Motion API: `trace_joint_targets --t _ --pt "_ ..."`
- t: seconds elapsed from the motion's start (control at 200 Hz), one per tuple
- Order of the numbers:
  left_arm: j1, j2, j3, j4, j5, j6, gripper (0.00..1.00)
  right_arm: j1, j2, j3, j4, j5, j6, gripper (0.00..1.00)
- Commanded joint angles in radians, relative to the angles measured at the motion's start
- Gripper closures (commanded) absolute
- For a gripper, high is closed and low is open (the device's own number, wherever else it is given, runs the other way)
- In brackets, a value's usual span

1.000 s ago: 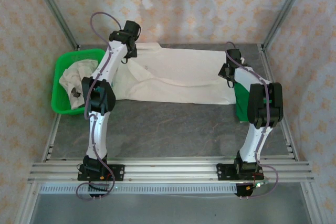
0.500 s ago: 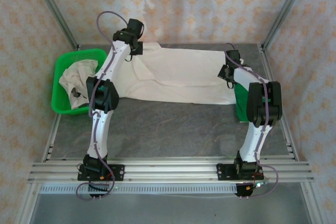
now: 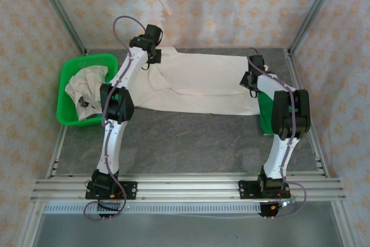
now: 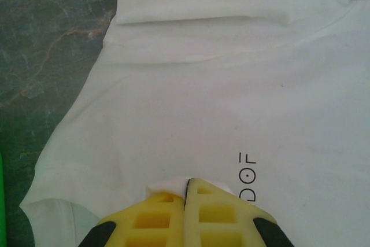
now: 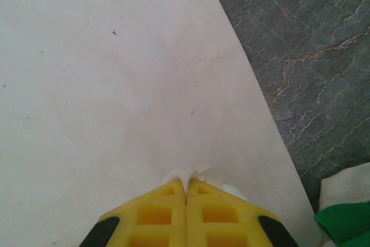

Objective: Fold and stack the t-shirts

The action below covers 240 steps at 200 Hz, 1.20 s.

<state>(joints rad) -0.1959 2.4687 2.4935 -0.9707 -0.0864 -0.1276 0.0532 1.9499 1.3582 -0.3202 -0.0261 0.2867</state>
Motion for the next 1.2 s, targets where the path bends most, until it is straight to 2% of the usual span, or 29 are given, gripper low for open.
trace_joint_targets --t 0.0,0.045,0.1,0.145,0.175,0.23,0.275,0.335,0.37,0.42,0.565,0.66,0.746,0.881,0.966,1.196 --pt "0.034 0.018 0.035 -0.043 -0.017 -0.051 1.00 -0.007 0.017 0.032 0.005 0.000 -0.001 0.90" --pt "0.039 0.019 0.034 -0.050 -0.015 -0.058 0.98 -0.007 0.014 0.031 0.015 -0.011 -0.004 0.75" --pt "0.041 0.017 0.034 -0.058 -0.004 -0.068 0.81 -0.007 0.002 0.021 0.032 -0.026 -0.005 0.56" --pt "0.042 0.011 0.034 -0.064 0.012 -0.078 0.73 -0.007 -0.015 0.010 0.049 -0.042 -0.008 0.43" --pt "0.042 0.006 0.034 -0.068 0.022 -0.088 0.63 -0.007 -0.030 -0.002 0.065 -0.053 -0.009 0.37" --pt "0.042 -0.009 0.029 -0.073 0.035 -0.108 0.49 -0.007 -0.061 -0.024 0.091 -0.073 -0.010 0.30" --pt "0.041 -0.031 0.015 -0.074 0.039 -0.128 0.32 -0.008 -0.089 -0.045 0.111 -0.090 -0.017 0.25" --pt "0.040 -0.079 -0.033 -0.058 0.040 -0.156 0.13 -0.003 -0.124 -0.075 0.127 -0.105 -0.023 0.22" --pt "0.036 -0.115 -0.086 -0.033 0.043 -0.171 0.06 0.002 -0.144 -0.093 0.133 -0.114 -0.027 0.22" --pt "0.026 -0.184 -0.188 0.021 0.047 -0.187 0.02 0.017 -0.168 -0.118 0.145 -0.132 -0.033 0.21" --pt "-0.007 -0.369 -0.512 0.180 0.059 -0.275 0.00 0.098 -0.202 -0.174 0.152 -0.151 -0.051 0.21" --pt "-0.025 -0.462 -0.712 0.274 0.052 -0.342 0.04 0.158 -0.198 -0.203 0.152 -0.175 -0.035 0.22" --pt "-0.029 -0.513 -0.850 0.333 0.048 -0.381 0.17 0.214 -0.182 -0.225 0.157 -0.197 -0.015 0.26" --pt "-0.029 -0.502 -0.944 0.358 0.032 -0.392 0.34 0.277 -0.144 -0.244 0.154 -0.211 0.016 0.32" --pt "-0.029 -0.480 -0.978 0.372 0.014 -0.398 0.40 0.278 -0.128 -0.265 0.154 -0.213 0.050 0.36" --pt "-0.033 -0.489 -1.104 0.428 0.017 -0.444 0.42 0.212 -0.125 -0.315 0.073 -0.139 0.059 0.39"
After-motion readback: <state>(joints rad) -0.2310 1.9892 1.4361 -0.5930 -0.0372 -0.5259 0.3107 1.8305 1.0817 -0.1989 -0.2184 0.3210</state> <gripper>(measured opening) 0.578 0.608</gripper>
